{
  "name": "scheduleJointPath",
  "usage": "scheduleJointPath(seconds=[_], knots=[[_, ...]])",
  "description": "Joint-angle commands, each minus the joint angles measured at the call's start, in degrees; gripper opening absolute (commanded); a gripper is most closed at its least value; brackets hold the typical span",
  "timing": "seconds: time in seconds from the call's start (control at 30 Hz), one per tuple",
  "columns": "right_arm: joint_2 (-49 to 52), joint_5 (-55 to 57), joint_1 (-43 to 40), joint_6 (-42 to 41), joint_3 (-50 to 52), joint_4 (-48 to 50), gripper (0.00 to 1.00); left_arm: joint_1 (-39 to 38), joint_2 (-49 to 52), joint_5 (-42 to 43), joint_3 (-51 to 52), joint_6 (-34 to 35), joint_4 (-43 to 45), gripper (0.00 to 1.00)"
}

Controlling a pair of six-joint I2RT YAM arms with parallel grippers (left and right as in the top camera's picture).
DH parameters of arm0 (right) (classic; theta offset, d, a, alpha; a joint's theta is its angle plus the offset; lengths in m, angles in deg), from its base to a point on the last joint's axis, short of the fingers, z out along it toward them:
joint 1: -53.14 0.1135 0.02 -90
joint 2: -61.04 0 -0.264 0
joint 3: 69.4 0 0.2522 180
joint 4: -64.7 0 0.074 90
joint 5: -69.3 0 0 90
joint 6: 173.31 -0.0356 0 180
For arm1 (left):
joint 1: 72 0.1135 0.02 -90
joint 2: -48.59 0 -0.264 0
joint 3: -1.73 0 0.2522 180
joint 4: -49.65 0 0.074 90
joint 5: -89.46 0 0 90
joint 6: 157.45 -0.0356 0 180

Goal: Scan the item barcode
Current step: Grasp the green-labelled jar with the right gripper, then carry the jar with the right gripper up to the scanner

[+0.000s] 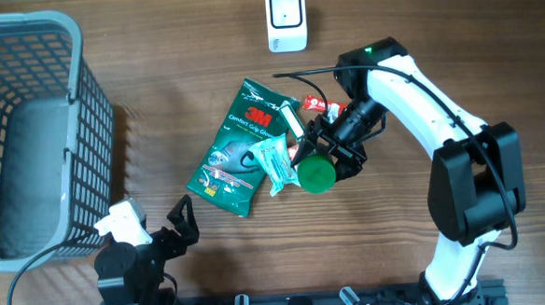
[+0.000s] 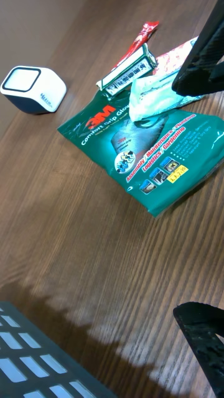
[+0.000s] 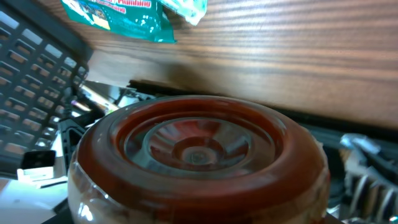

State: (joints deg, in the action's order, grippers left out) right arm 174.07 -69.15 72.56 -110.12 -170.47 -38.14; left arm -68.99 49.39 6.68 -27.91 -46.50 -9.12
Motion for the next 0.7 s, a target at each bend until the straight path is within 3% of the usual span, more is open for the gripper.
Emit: scheduleJointPath(seconds=[0.0,0.07,0.27,0.43,0.57,0.67], knots=[[-0.2,-4.2,-0.15,-2.45,-0.98,-0.74,0.51,-0.28,-0.39,0.66,0.24,0.52,0.13,1.0],[-0.2,-4.17,-0.15,-0.07,-0.98,-2.38,0.45,-0.28,-0.39,0.66,0.24,0.52,0.13,1.0],[-0.2,-4.22,-0.15,8.87,-0.98,-3.23,0.42,-0.28,-0.39,0.66,0.24,0.52,0.13,1.0],[-0.2,-5.7,0.09,9.31,-0.96,-3.26,0.38,-0.28,-0.39,0.66,0.24,0.52,0.13,1.0],[-0.22,-16.0,0.48,17.94,-0.98,-3.19,0.38,-0.28,-0.39,0.66,0.24,0.52,0.13,1.0],[-0.2,-15.96,-2.23,28.81,-0.98,-3.15,0.37,-0.28,-0.39,0.66,0.24,0.52,0.13,1.0]])
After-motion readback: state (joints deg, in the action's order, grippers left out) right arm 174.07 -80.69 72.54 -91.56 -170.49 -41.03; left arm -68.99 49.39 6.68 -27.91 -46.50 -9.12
